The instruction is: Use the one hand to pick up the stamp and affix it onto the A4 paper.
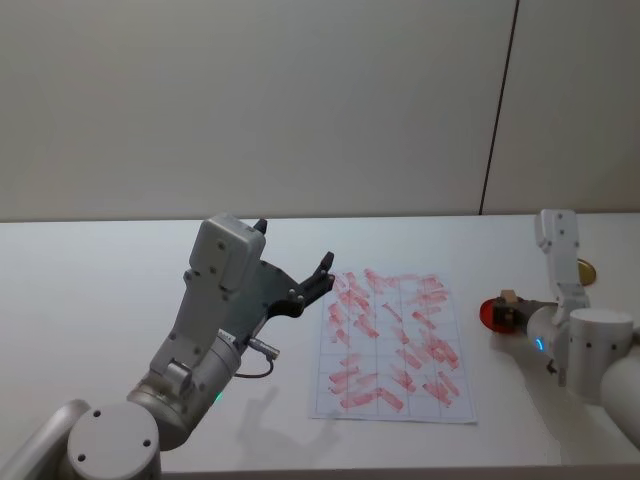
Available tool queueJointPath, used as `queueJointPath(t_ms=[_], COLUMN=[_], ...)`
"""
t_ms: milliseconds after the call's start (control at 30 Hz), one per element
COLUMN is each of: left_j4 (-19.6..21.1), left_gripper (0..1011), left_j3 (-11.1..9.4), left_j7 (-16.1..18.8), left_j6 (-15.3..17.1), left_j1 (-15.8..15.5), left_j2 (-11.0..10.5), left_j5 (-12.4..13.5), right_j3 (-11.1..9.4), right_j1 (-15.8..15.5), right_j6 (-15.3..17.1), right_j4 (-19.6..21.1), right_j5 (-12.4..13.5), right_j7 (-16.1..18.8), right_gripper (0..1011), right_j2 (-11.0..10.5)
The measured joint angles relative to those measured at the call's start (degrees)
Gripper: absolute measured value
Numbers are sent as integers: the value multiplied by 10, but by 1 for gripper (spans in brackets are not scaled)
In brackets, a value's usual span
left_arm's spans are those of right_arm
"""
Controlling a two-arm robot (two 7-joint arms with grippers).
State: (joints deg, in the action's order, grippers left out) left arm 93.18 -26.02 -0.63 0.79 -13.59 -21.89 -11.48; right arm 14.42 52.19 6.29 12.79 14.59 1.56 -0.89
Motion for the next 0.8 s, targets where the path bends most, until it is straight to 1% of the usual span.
queueJointPath(t_ms=[300,533,700,800], left_j4=[0,0,0,0], left_gripper=[993,993,993,993], left_j3=[0,0,0,0], left_j7=[0,0,0,0], left_j6=[0,0,0,0], left_j1=[0,0,0,0], left_j2=[0,0,0,0], left_j5=[0,0,0,0], right_j3=[-5,-8,-8,-8], right_j1=[13,21,24,23], right_j6=[-4,-13,-23,-28], right_j4=[-25,-35,-34,-19], right_j5=[0,-3,-6,-8], right_j7=[-3,-3,-3,-2], right_gripper=[220,221,220,221], right_j2=[4,7,9,9])
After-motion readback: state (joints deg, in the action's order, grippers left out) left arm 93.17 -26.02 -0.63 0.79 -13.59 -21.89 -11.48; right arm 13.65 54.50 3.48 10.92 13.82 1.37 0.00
